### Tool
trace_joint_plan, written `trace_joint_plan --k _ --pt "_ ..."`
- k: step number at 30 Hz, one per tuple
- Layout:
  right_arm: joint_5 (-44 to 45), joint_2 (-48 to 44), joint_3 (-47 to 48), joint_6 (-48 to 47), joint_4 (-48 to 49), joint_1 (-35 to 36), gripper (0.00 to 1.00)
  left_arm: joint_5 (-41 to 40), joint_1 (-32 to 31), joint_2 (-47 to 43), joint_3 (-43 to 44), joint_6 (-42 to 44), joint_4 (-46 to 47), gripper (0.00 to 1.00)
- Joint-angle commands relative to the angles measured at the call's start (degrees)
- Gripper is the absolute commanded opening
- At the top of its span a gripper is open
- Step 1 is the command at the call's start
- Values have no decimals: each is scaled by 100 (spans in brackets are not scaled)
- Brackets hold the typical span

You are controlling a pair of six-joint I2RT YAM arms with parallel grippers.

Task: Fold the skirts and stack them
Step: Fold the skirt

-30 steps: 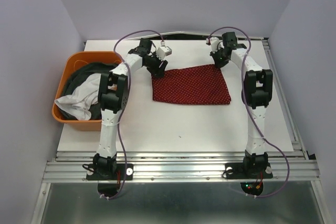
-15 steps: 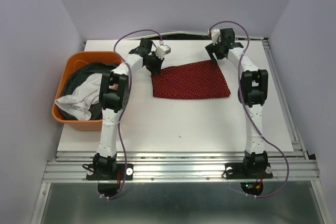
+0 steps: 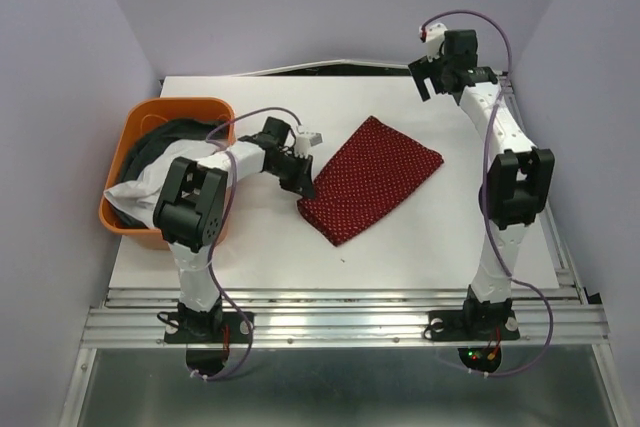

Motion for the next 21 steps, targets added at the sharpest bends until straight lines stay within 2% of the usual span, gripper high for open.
trace_joint_plan --k 1,3,4,7,8,9,12,14,15,16,21 --pt "-430 -753 -512 139 -505 -24 100 1079 -664 -818 -1063 -2146 1152 4" --pt "-607 -1035 -829 157 -820 -24 100 1194 -814 -1038 -1545 -2949 1803 11" --pt "-982 -1123 -909 183 -988 -24 100 1221 -814 -1212 -1774 -3171 1999 22" --pt "-1554 -1308 -1164 236 -1436 -24 100 1282 -823 -1372 -1961 -3743 2571 32" --pt "-1722 -1387 -1295 271 -1551 -24 100 1361 -814 -1407 -1935 -3805 2563 45" --pt "-1837 -1431 -1366 289 -1735 -24 100 1327 -805 -1442 -1831 -3719 2311 50" --pt "-2409 -1537 -1638 446 -2017 -24 100 827 -534 -1714 -1576 -3061 1573 59" --pt "-2891 -1616 -1858 438 -2105 -24 98 267 -314 -1908 -1417 -2587 1290 58" --pt "-3024 -1712 -2094 560 -2123 -24 97 19 -304 -2117 -1225 -1993 1210 52" --pt "-3147 -1765 -2227 596 -2106 -24 95 -201 -313 -2224 -1162 -1752 1088 49" --pt "-3868 -1994 -2816 991 -2097 -24 86 -221 -724 -2156 -1153 -1328 894 49"
